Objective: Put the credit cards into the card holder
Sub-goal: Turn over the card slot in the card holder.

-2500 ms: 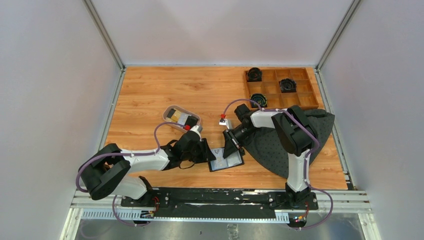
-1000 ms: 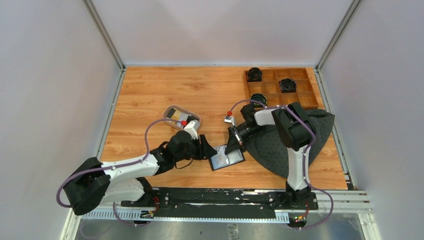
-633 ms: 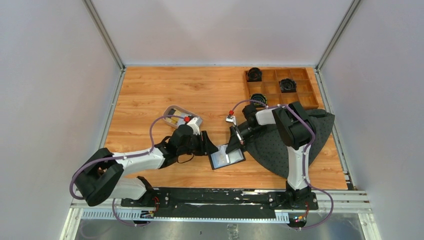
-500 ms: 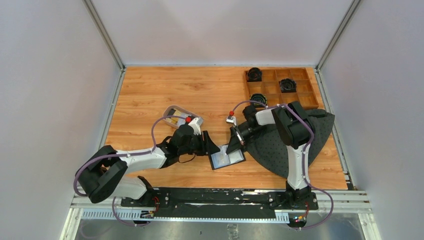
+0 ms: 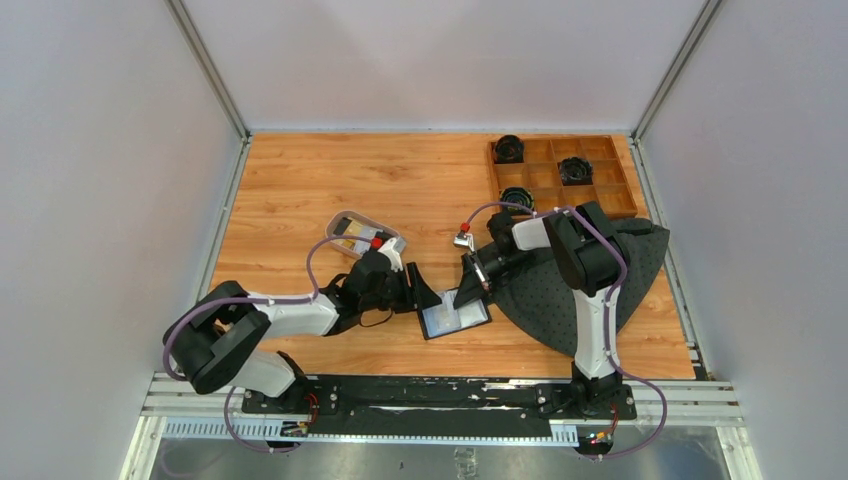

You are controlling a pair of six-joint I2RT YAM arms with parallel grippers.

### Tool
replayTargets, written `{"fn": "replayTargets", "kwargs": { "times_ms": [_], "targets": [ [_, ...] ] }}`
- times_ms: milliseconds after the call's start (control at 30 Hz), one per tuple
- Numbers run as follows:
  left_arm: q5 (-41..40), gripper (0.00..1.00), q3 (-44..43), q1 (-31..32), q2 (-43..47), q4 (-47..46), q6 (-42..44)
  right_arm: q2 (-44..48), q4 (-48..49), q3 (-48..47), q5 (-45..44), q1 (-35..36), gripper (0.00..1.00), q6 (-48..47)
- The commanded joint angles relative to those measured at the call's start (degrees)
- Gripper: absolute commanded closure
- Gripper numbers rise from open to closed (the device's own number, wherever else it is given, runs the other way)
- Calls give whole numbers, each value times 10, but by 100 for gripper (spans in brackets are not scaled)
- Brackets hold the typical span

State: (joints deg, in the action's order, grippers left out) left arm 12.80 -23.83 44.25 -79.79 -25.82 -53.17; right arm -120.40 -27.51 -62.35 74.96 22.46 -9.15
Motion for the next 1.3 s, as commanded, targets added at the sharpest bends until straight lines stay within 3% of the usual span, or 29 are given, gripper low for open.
{"fn": "replayTargets", "kwargs": {
  "times_ms": [0, 933, 1267],
  "targets": [
    [-9, 49, 0, -5, -22, -13, -2, -12, -18, -1, 8, -9, 100, -20],
    [2, 46, -10, -7, -74, -12, -37, -21, -22, -4, -5, -10, 100, -14],
    [18, 50, -16, -3, -49, -13, -44, -22, -22, -5, -10, -9, 93, -12]
  ]
}}
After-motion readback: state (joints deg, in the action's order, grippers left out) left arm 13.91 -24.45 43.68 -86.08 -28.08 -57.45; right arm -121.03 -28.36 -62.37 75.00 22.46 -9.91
